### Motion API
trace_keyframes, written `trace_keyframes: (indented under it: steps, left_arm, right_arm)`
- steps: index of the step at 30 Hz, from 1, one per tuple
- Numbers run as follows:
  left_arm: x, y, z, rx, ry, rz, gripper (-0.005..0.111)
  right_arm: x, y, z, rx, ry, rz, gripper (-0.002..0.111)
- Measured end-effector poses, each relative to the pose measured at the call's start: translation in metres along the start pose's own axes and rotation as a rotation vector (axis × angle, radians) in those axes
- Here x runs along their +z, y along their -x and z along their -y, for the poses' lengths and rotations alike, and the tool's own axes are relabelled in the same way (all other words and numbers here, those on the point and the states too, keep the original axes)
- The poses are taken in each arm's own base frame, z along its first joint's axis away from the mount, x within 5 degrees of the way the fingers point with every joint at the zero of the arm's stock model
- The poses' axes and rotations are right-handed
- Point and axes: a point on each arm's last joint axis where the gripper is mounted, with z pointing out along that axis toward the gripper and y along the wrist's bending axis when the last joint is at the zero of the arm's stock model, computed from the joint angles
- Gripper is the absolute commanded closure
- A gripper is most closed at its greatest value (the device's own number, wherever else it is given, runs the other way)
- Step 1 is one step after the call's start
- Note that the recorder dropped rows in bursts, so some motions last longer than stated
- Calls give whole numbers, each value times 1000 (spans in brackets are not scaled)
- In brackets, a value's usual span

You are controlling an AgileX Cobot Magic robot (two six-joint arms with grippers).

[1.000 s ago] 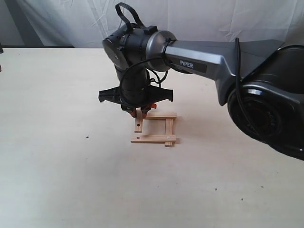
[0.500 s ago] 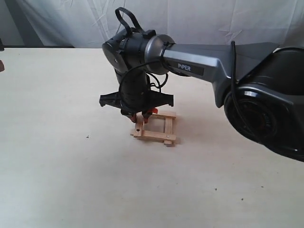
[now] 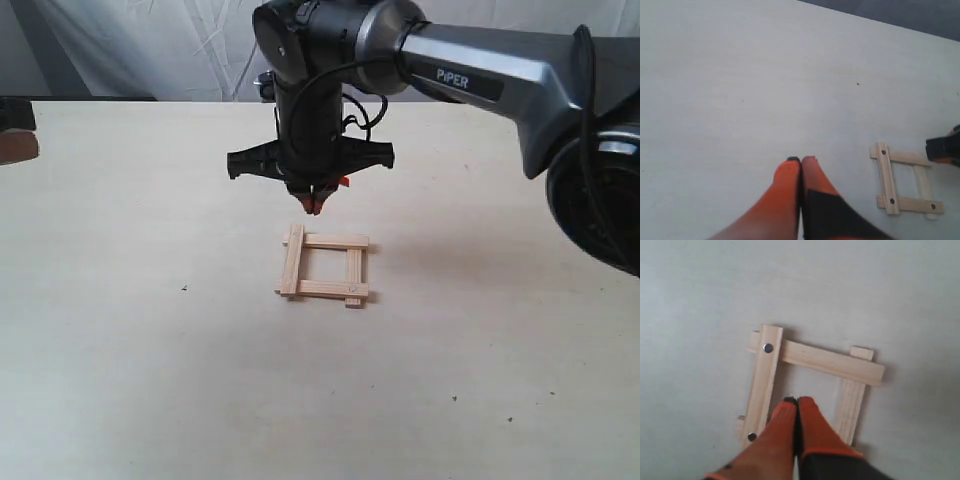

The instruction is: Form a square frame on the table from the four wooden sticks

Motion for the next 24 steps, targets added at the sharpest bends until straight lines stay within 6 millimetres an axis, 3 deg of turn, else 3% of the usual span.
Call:
trace_keyframes:
  steps: [5,11,20,24]
  left_arm:
    - [6,-6,13,97,-34,-40,107]
    - [22,-11,9,110,-25,-103,107]
    - [32,-14,5,103,-17,-142,107]
    - [31,-16,7,97,-32,-164,107]
  right_arm:
    - [-21,6,12,-49,77,-1,108]
    - [-53,13,38,-63,107,49,108]
    - [-78,-23,131,30,85,82,108]
    - [-99,-67,177,80,92,209,108]
